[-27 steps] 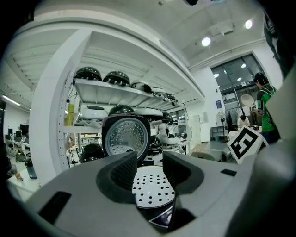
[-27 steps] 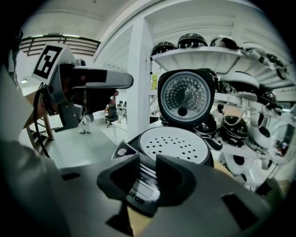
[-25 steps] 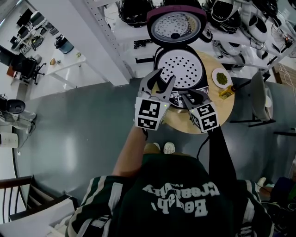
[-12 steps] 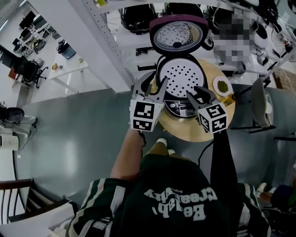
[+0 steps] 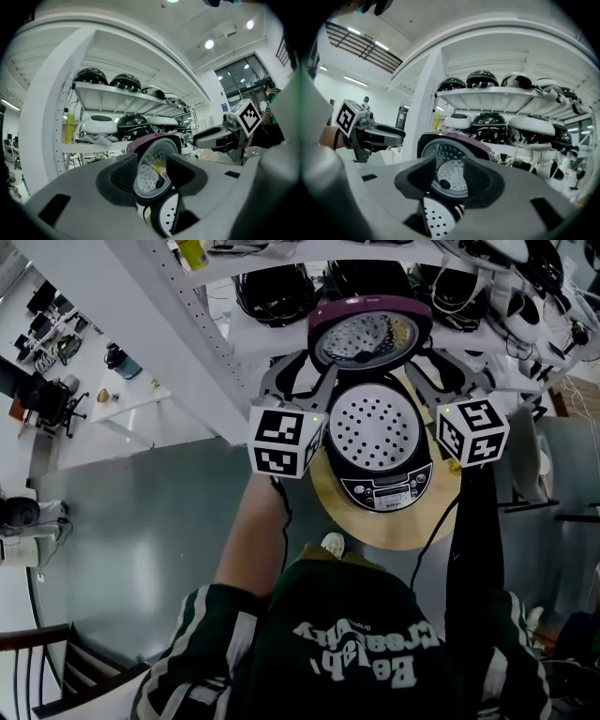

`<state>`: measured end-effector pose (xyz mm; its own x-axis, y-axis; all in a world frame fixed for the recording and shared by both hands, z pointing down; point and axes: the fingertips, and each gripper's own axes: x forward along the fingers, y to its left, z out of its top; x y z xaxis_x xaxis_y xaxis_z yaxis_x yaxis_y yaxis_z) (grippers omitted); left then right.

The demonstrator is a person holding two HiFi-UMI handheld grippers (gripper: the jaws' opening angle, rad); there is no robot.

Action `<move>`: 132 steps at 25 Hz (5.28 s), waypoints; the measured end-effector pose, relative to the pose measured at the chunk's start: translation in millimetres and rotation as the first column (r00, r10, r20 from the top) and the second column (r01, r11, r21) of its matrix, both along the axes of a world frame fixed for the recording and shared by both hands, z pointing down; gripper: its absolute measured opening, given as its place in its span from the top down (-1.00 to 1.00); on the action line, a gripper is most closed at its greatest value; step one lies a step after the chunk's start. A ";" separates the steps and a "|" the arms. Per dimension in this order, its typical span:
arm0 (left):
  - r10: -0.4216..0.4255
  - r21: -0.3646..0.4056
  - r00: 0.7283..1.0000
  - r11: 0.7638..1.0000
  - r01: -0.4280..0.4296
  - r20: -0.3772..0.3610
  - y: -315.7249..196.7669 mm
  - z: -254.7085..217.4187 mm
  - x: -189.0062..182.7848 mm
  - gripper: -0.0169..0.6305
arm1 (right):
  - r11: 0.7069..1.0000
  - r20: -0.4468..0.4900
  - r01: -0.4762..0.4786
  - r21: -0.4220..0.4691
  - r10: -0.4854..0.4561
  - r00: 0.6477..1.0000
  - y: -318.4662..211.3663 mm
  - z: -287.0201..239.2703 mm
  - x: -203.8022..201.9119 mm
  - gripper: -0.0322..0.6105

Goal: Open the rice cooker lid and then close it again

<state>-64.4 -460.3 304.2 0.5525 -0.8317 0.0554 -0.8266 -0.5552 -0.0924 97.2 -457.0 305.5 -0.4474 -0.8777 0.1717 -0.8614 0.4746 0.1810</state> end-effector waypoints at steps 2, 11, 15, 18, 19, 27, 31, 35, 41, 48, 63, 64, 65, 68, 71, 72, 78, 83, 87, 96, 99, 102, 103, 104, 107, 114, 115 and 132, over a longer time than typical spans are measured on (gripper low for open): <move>0.018 0.007 1.000 1.000 -0.018 -0.013 -17.1 -11.5 1.5 0.34 | 1.000 -0.013 -0.004 0.017 0.005 1.000 -21.0 -14.0 -3.0 0.29; 0.083 -0.023 0.993 0.996 -0.085 -0.086 -75.8 -46.8 7.5 0.38 | 0.998 0.012 -0.055 0.034 0.054 0.998 -93.2 -58.4 -2.7 0.20; 0.111 -0.068 0.990 0.991 -0.118 -0.089 -96.0 -42.5 16.5 0.32 | 0.997 0.020 -0.068 -0.036 0.069 0.997 -117.3 -53.5 3.3 0.22; 0.118 -0.102 0.984 0.986 -0.132 -0.136 -100.8 -35.1 21.0 0.31 | 0.990 0.122 -0.040 -0.134 0.057 0.991 -125.6 -40.3 5.8 0.25; 0.118 -0.110 0.981 0.985 -0.136 -0.157 -101.3 -34.5 20.7 0.32 | 0.987 0.165 -0.031 -0.157 0.057 0.985 -126.4 -39.4 6.3 0.25; 0.136 -0.131 0.974 0.978 -0.160 -0.180 -89.7 -32.1 21.8 0.32 | 0.982 0.187 -0.028 -0.187 0.064 0.980 -113.6 -38.2 7.6 0.24; 0.136 -0.130 0.976 0.979 -0.158 -0.168 -72.4 -30.0 24.0 0.32 | 0.983 0.181 -0.022 -0.183 0.056 0.982 -95.4 -37.6 8.7 0.24; 0.125 -0.129 0.982 0.981 -0.144 -0.144 -48.0 -26.0 28.8 0.31 | 0.981 0.178 0.005 -0.195 0.031 0.984 -69.5 -32.6 11.7 0.24; 0.114 -0.153 0.985 0.979 -0.134 -0.133 -2.4 -9.3 35.4 0.31 | 0.979 0.122 0.057 -0.196 -0.033 0.992 -19.7 -14.0 16.6 0.26; 0.106 -0.201 0.985 0.971 -0.132 -0.136 53.5 22.4 46.1 0.31 | 0.967 0.124 0.120 -0.226 -0.094 0.988 40.5 20.4 24.8 0.30; 0.012 -0.303 0.996 0.952 -0.038 -0.087 113.8 100.4 64.7 0.30 | 0.914 0.091 0.185 -0.360 -0.163 0.982 107.5 100.2 27.3 0.27; 0.011 -0.310 0.997 0.950 -0.036 -0.082 115.2 103.4 66.0 0.30 | 0.911 0.090 0.185 -0.368 -0.163 0.983 108.9 103.3 28.1 0.28; 0.012 -0.318 0.997 0.947 -0.036 -0.078 116.6 106.4 67.0 0.30 | 0.908 0.090 0.184 -0.375 -0.162 0.983 110.1 106.2 28.6 0.28; 0.017 -0.340 0.998 0.940 -0.038 -0.066 120.3 115.5 68.1 0.30 | 0.901 0.089 0.183 -0.394 -0.161 0.983 113.2 115.7 28.2 0.28; 0.013 -0.353 0.998 0.935 -0.033 -0.057 123.7 125.0 69.0 0.30 | 0.895 0.086 0.181 -0.407 -0.159 0.983 116.2 125.3 26.4 0.28; 0.012 -0.359 0.998 0.933 -0.031 -0.055 124.7 128.5 69.5 0.30 | 0.892 0.083 0.182 -0.413 -0.162 0.983 117.4 129.0 25.4 0.28; 0.030 -0.413 0.998 0.909 -0.052 -0.060 132.2 152.0 78.2 0.31 | 0.869 0.088 0.187 -0.458 -0.165 0.982 123.5 154.7 19.4 0.27; 0.043 -0.444 0.998 0.894 -0.063 -0.054 135.3 168.5 88.4 0.35 | 0.853 0.108 0.184 -0.488 -0.150 0.983 124.5 172.1 16.4 0.28; 0.036 -0.478 0.998 0.876 -0.056 -0.050 136.7 184.9 88.6 0.42 | 0.838 0.108 0.178 -0.516 -0.143 0.984 125.4 188.0 15.8 0.29; 0.037 -0.489 0.999 0.871 -0.043 -0.021 136.9 196.2 88.1 0.63 | 0.826 0.101 0.167 -0.539 -0.134 0.986 124.8 198.0 16.6 0.34; 0.042 -0.491 0.999 0.870 -0.034 0.005 137.0 198.2 89.1 0.63 | 0.826 0.065 0.143 -0.546 -0.128 0.990 124.8 200.2 16.1 0.35; 0.041 -0.498 0.999 0.867 -0.028 0.016 136.2 199.8 89.0 0.65 | 0.818 0.040 0.118 -0.563 -0.116 0.992 124.1 202.5 16.0 0.35; 0.039 -0.502 0.999 0.865 -0.026 0.016 135.8 200.6 88.7 0.66 | 0.813 0.035 0.113 -0.572 -0.113 0.993 123.6 203.4 15.8 0.35; 0.038 -0.505 0.999 0.863 -0.025 0.016 135.3 201.2 88.4 0.66 | 0.808 0.029 0.107 -0.579 -0.111 0.993 122.9 204.2 15.7 0.36; 0.034 -0.509 0.999 0.860 -0.020 0.018 134.1 201.8 88.2 0.67 | 0.810 -0.012 0.079 -0.581 -0.106 0.994 122.0 205.4 15.1 0.37; 0.040 -0.520 0.999 0.854 -0.028 0.012 133.8 202.7 87.3 0.67 | 0.824 -0.066 0.034 -0.565 -0.086 0.994 122.1 207.0 12.7 0.35; 0.042 -0.521 0.999 0.853 -0.030 0.011 134.0 202.8 87.4 0.68 | 0.825 -0.062 0.034 -0.564 -0.083 0.995 122.3 207.1 13.0 0.35; -0.001 -0.409 1.000 0.912 0.008 0.019 134.3 167.4 76.1 0.58 | 0.900 0.095 0.048 -0.434 -0.007 0.995 129.4 178.9 15.9 0.31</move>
<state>11.7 -325.9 471.5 0.5445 -0.7365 0.4013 -0.8295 -0.5438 0.1276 113.1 -327.7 484.3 -0.5019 -0.7115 0.4917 -0.8495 0.5124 -0.1257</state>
